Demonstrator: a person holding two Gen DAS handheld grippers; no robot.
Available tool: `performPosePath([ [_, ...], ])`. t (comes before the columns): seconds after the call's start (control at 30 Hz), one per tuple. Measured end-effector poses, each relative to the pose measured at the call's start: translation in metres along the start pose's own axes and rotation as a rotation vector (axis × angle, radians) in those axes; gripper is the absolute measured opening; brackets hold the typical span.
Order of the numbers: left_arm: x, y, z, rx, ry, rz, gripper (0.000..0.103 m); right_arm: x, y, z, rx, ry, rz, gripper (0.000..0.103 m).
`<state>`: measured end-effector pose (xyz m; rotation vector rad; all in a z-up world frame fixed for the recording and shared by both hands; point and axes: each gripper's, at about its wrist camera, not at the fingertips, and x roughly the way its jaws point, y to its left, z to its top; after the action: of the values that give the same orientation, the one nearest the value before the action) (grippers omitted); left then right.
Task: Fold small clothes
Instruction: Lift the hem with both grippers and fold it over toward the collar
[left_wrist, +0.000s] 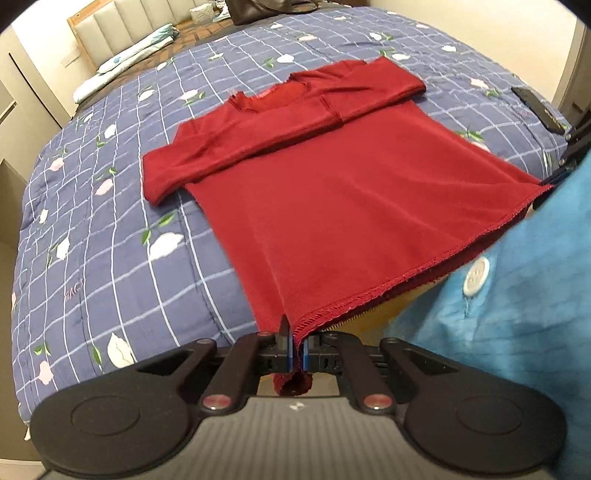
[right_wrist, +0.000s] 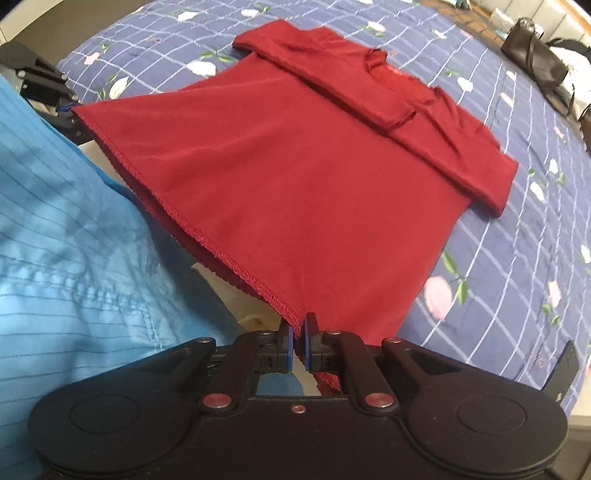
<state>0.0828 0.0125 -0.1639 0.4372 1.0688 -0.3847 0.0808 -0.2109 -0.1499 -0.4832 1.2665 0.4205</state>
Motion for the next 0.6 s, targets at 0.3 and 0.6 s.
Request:
performPosePath([
  [0.3, -0.025, 0.025, 0.077, 0.005, -0.057, 0.007, 0.004, -0.032, -0.050, 0.045, 0.013, -0.146, -0.087, 0.005],
  [0.6, -0.006, 0.083, 0.193, 0.044, -0.070, 0.001, 0.004, -0.026, -0.147, 0.142, -0.081, -0.247, -0.136, 0.005],
])
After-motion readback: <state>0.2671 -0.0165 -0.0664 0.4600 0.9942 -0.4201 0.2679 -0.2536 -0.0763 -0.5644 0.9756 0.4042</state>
